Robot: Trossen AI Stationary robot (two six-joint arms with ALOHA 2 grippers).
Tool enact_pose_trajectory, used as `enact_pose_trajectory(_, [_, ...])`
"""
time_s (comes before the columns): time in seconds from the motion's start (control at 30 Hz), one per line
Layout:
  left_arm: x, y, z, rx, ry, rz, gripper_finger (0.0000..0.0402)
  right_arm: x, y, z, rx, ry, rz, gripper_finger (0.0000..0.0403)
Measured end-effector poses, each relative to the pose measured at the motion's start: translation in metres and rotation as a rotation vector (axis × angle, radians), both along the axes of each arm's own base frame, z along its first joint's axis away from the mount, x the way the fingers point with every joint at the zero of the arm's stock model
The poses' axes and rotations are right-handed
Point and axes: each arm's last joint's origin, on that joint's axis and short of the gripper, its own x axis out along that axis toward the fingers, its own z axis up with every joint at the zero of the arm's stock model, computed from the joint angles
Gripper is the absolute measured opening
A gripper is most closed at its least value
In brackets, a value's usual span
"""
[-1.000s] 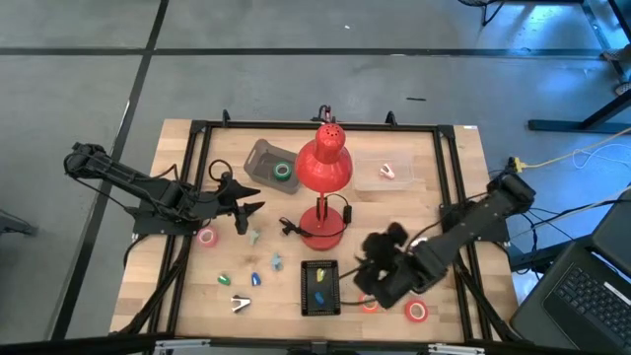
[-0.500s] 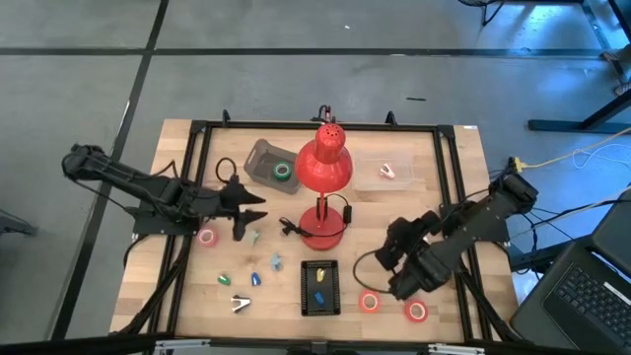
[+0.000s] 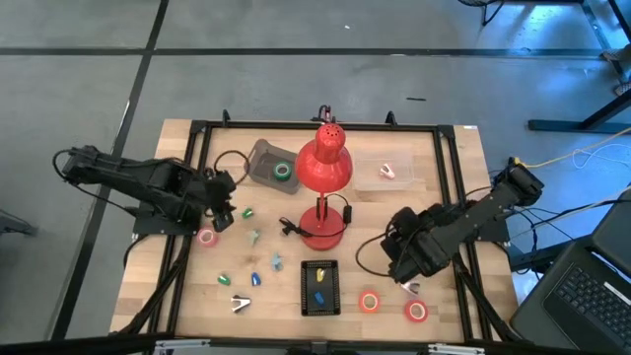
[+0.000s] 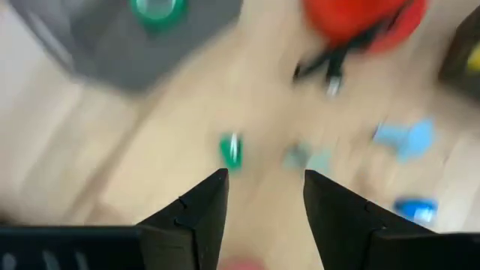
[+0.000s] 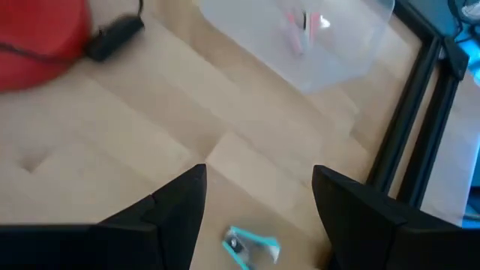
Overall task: Pick and place Stapler, Stapler remover, tape
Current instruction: Put the pink tape into the black transparent bin
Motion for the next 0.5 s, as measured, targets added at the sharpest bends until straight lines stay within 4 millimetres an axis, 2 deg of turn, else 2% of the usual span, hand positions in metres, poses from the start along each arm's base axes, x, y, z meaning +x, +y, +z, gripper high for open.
enact_pose_trajectory(0.13, [-0.002, -0.002, -0.014, -0.031, 0.195, -0.036, 0.0155, -0.01, 0.005, -0.01, -0.005, 0.01, -0.028, 0.0246])
enact_pose_trajectory(0.3, [0.007, -0.005, -0.023, -0.038, 0.279, -0.056, 0.0152, -0.015, 0.006, -0.021, -0.009, -0.008, -0.057, 0.0246])
enact_pose_trajectory(0.43, [0.016, -0.007, -0.03, -0.1, 0.3, 0.171, 0.0152, -0.016, 0.005, -0.031, -0.002, -0.022, -0.059, 0.0246])
enact_pose_trajectory(0.5, [0.02, -0.008, -0.034, -0.123, 0.338, 0.216, 0.0149, -0.016, 0.005, -0.036, 0.005, -0.03, -0.059, 0.0246])
